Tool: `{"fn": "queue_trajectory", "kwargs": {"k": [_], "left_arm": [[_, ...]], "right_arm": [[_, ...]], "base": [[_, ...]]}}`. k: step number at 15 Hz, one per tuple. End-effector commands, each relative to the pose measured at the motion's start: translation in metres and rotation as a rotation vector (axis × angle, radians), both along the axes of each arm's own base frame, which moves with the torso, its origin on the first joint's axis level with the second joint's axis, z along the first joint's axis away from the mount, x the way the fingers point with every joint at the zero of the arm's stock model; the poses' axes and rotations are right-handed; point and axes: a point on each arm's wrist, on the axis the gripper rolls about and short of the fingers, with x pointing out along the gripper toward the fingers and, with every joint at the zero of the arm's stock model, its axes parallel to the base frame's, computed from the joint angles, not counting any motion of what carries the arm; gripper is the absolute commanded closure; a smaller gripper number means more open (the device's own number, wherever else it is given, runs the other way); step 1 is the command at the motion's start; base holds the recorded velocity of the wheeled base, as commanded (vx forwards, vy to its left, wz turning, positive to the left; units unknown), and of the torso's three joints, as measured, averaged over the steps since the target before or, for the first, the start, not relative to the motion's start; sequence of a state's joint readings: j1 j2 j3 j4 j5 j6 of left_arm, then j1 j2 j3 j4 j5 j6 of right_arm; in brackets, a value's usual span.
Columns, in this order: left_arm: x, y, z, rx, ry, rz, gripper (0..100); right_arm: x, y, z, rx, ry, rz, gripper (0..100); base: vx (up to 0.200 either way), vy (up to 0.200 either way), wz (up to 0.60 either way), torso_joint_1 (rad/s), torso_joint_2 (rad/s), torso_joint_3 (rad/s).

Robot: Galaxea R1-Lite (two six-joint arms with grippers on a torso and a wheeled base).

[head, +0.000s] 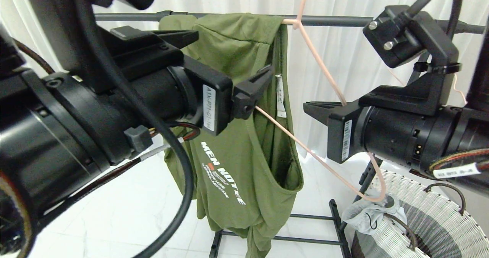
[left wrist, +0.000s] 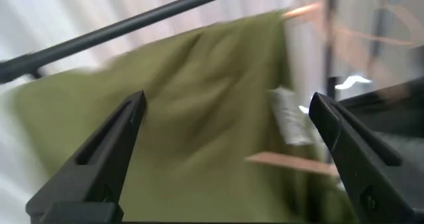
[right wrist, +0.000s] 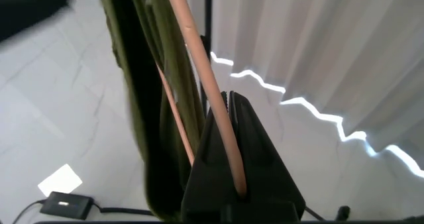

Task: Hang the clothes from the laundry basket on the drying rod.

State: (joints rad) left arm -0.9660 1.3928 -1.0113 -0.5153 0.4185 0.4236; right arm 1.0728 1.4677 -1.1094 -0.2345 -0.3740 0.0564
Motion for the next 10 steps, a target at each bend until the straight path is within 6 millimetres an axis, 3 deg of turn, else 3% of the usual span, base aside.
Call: {"fn": "queue_trajectory", "kwargs": {"k": [1, 7, 10], "left_arm": [[0.001, 0.023, 0.000, -0.007, -0.013, 0.039, 0], [0.021, 0.055, -0.004, 0.165, -0.122, 0.008, 0], [0.032, 0.048, -0.009, 0.272, -0.165, -0.020, 0]], "right_arm": [[-0.003, -0.016, 0.002, 0.005, -0.010, -0.020, 100], [-0.011, -0.029, -0.007, -0.062, -0.026, -0.007, 100], [-0.016, -0.026, -0.010, -0.085, -0.021, 0.017, 100]], "base": [[0.000, 0.000, 0.00, 0.000, 0.00, 0.000], [0.000, 0.000, 0.00, 0.000, 0.00, 0.000], [0.000, 0.000, 0.00, 0.000, 0.00, 0.000]]}}
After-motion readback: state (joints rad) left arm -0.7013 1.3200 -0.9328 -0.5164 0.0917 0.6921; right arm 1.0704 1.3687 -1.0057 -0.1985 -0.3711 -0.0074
